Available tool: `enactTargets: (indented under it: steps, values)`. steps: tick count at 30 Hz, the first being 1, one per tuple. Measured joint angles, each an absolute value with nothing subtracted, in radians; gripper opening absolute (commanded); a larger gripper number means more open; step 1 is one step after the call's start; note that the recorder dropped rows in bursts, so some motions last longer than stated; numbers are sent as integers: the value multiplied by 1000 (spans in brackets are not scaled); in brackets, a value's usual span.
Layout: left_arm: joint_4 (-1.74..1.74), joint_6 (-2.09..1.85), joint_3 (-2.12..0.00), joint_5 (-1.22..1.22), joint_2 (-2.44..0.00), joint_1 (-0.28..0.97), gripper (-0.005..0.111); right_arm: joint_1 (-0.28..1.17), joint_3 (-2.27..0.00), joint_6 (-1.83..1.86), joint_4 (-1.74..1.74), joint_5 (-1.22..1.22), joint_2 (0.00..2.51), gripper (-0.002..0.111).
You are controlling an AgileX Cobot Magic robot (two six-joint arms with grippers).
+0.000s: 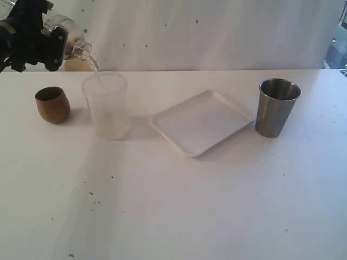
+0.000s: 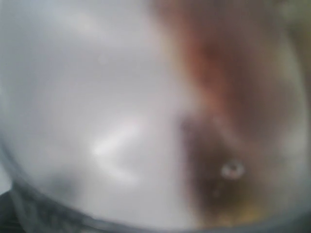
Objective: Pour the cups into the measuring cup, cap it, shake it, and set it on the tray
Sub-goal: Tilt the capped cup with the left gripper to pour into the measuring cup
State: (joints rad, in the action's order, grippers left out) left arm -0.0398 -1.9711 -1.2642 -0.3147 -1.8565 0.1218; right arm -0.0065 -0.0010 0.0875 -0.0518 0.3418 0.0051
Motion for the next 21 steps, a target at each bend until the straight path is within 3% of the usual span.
enactTargets:
  steps: [21]
  values:
    - [-38, -2105, -1269, -385, -1856, 122, 0, -7, -1, 88, -52, 342, 5, 0]
